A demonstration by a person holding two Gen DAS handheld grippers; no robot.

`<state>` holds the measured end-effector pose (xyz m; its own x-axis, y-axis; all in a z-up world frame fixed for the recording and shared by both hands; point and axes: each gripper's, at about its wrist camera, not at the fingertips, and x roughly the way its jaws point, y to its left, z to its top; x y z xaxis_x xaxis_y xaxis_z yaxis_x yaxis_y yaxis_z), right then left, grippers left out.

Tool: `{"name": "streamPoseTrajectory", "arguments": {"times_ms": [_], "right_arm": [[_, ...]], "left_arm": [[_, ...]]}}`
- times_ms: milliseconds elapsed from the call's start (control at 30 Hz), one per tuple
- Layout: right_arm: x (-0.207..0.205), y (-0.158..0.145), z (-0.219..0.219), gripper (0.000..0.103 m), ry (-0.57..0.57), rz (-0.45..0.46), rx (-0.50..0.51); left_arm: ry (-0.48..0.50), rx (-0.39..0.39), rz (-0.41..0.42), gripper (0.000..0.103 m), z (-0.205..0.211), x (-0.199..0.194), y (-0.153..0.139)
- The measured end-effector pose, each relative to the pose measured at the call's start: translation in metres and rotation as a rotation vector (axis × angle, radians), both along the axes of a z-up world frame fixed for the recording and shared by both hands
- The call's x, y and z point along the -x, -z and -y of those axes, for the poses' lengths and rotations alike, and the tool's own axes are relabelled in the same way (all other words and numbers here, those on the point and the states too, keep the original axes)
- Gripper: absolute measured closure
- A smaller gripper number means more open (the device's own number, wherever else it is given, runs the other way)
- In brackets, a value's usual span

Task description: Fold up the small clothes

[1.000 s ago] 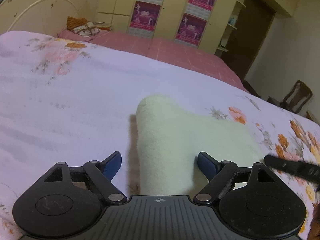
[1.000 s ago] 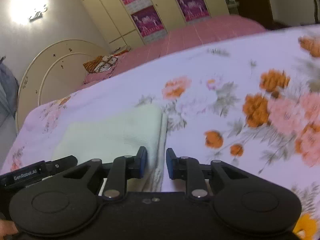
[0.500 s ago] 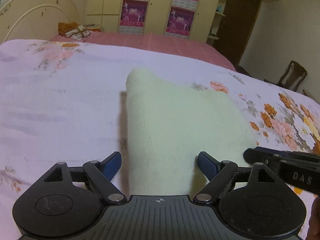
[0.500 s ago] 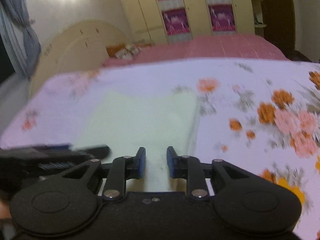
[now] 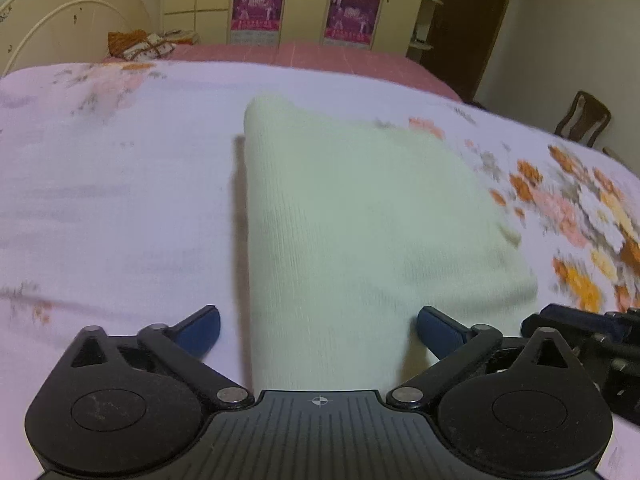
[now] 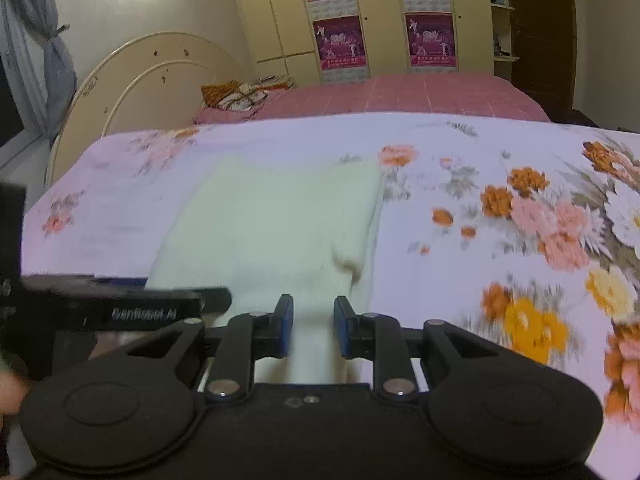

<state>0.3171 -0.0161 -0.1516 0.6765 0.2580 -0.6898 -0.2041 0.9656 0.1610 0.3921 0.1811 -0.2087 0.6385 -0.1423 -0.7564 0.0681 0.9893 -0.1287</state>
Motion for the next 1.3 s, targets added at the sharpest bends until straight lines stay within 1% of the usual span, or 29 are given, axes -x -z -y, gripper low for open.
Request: {"name": "streamPoseTrajectory", "arguments": {"times_ms": [67,133,200,233,300,400,467,533,600,700,767,867,900,967,1033,1100,1167,1300], "right_arm": [[0.007,0.008,-0.006,0.081,-0.006,-0.02,0.032],[0.009,0.022,-0.009,0.082,0.006,-0.058,0.076],[0.015,0.027,-0.01,0.083,0.006,-0.028,0.098],[0.017,0.026,-0.012,0.083,0.011,-0.028,0.109],[0.021,0.024,-0.012,0.083,0.039,-0.045,0.095],[0.028,0.027,-0.006,0.083,0.084,-0.052,0.056],[0.031,0.026,-0.002,0.082,0.118,-0.06,0.017],[0.034,0.027,0.001,0.081,0.143,-0.069,-0.022],[0.035,0.026,0.001,0.081,0.153,-0.074,-0.028],[0.033,0.026,-0.003,0.078,0.154,-0.08,-0.015],[0.032,0.026,-0.005,0.078,0.152,-0.083,-0.003],[0.028,0.028,-0.008,0.078,0.131,-0.08,0.036],[0.027,0.029,-0.01,0.078,0.123,-0.073,0.054],[0.026,0.028,-0.011,0.078,0.12,-0.076,0.06],[0.026,0.027,-0.009,0.078,0.108,-0.081,0.057],[0.026,0.028,-0.007,0.078,0.096,-0.079,0.048],[0.027,0.028,-0.006,0.078,0.092,-0.073,0.045],[0.029,0.03,-0.01,0.076,0.07,-0.048,0.072]], "left_arm": [[0.026,-0.022,0.014,0.0,0.004,0.008,0.003],[0.044,-0.039,0.021,0.0,0.006,0.013,0.004],[0.048,-0.034,0.012,0.0,0.005,0.016,0.002],[0.049,-0.036,0.002,0.0,0.005,0.017,0.002],[0.041,-0.049,-0.013,0.0,0.006,0.019,0.002],[0.03,-0.066,-0.003,0.0,0.009,0.023,0.002],[-0.002,-0.045,-0.008,0.0,0.007,0.025,0.002],[-0.032,-0.02,-0.032,0.0,0.005,0.023,0.002],[-0.039,-0.039,-0.044,0.0,0.007,0.022,0.002],[-0.042,-0.101,-0.045,0.0,0.017,0.023,-0.001],[-0.053,-0.123,-0.051,0.0,0.021,0.024,-0.003],[-0.086,-0.118,-0.077,0.0,0.022,0.022,-0.004],[-0.084,-0.12,-0.083,0.0,0.022,0.021,-0.004],[-0.072,-0.109,-0.096,0.0,0.021,0.017,-0.005],[-0.082,-0.084,-0.111,0.0,0.018,0.014,-0.003],[-0.088,-0.087,-0.101,0.0,0.019,0.016,-0.001],[-0.089,-0.113,-0.079,0.0,0.023,0.019,-0.001],[-0.11,-0.146,-0.049,0.0,0.03,0.024,-0.004]]}}
